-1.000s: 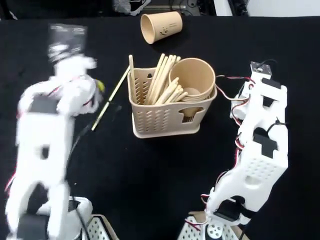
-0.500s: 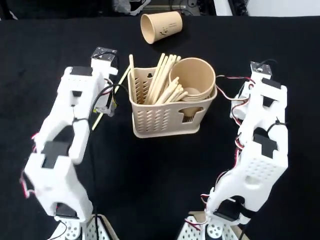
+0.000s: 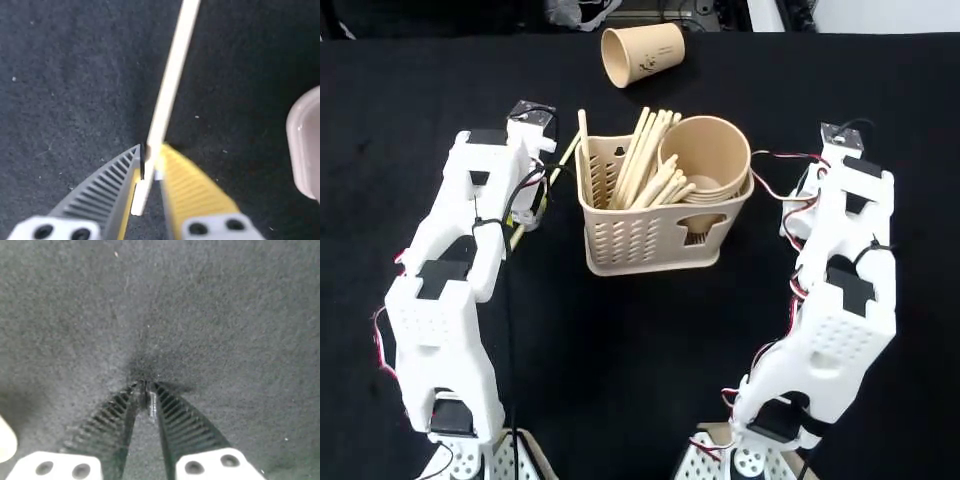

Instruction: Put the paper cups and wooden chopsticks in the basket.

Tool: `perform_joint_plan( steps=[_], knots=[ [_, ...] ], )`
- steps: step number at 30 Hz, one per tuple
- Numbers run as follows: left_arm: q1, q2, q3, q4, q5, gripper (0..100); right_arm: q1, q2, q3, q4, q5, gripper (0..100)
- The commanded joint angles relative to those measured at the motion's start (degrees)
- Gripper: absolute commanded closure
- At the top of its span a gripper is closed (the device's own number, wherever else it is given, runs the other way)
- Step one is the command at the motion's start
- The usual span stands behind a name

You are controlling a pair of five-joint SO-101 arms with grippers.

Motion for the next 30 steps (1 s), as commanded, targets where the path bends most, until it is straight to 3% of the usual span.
perform_joint_plan(
  steps=[1, 10, 18, 23, 30],
  knots=[
    [-0.04, -0.62, -1.54, -0.18, -0.88, 97, 0.0, -1.27, 0.04, -0.26, 0.44, 98.6],
    [0.22, -2.37, -5.32, 8.0, 1.23, 97, 0.0, -1.27, 0.04, -0.26, 0.44, 98.6],
    [0.22, -17.05, 7.08, 2.55, 3.25, 95, 0.0, -1.27, 0.13, -0.26, 0.44, 98.6],
    [-2.15, -16.53, 6.55, -0.53, 3.25, 72, 0.0, -1.27, 0.22, -0.26, 0.44, 98.6],
    [-2.86, -6.86, -1.27, -3.52, 3.25, 76, 0.0, -1.27, 0.13, -0.26, 0.44, 98.6]
  ],
)
